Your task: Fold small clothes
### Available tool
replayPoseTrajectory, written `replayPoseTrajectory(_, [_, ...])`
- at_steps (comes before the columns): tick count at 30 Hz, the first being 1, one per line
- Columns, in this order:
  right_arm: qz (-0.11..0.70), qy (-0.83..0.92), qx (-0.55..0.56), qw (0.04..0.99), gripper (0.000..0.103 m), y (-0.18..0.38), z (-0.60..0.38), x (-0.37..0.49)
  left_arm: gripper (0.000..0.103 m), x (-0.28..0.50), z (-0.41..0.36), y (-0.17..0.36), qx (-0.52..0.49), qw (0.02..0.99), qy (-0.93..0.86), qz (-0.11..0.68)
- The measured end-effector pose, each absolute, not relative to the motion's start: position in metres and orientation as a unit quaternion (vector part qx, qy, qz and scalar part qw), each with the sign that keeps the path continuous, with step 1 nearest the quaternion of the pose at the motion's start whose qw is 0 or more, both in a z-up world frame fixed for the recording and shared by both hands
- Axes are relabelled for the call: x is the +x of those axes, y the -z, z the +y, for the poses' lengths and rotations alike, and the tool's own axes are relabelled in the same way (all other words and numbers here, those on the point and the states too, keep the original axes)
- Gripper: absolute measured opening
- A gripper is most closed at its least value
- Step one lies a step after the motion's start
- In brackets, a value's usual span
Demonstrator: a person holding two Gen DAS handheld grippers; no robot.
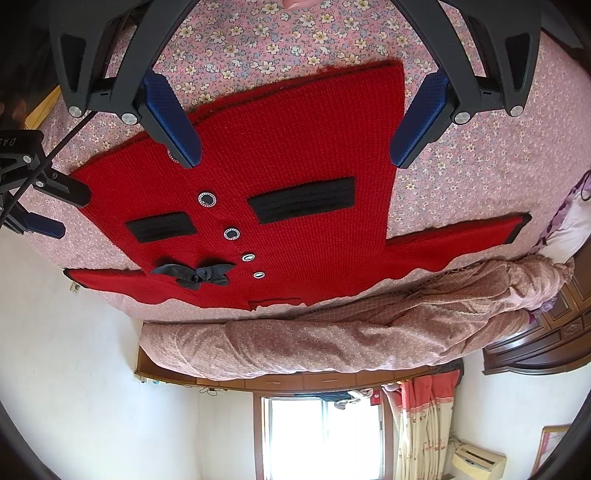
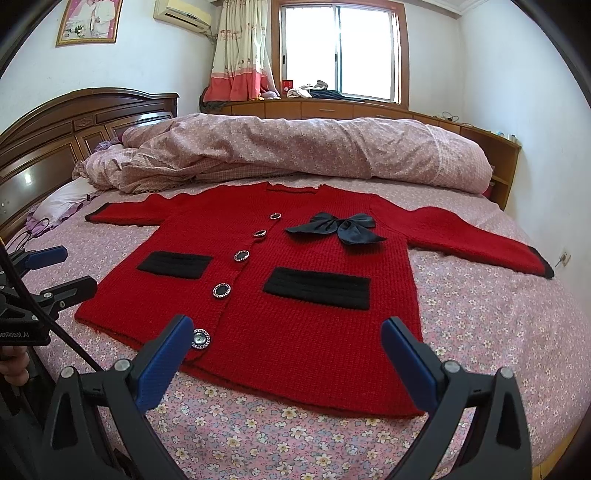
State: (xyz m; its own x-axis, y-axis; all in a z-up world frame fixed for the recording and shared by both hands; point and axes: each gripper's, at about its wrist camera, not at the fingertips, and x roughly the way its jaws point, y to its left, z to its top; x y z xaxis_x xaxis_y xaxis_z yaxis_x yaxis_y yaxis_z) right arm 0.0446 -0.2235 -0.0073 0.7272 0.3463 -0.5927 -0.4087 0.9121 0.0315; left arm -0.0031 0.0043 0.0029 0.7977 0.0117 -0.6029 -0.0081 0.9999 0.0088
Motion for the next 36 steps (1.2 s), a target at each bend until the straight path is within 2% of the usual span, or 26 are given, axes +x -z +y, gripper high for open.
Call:
replayPoseTrajectory(23, [0.310,-0.211,-0.049,0.926,0.103,0.007,-0.213,0.045,0.099,0.003,0.010,0.000,-0.003,0.944,-0.013,0.330])
replayPoseTrajectory(28, [0.311,-0.246,-0.038,0.917,0.103,0.003,-0.180,0.064,0.096,0.031,0.051,0.003,-0.056,0.928,-0.012,0.369])
replayPoseTrajectory(36, [0.291,-0.307,-0.023,0.906,0.103,-0.006,-0.107,0.123,0.095,0.080,0.175,0.016,-0.143,0.903,-0.123,0.387])
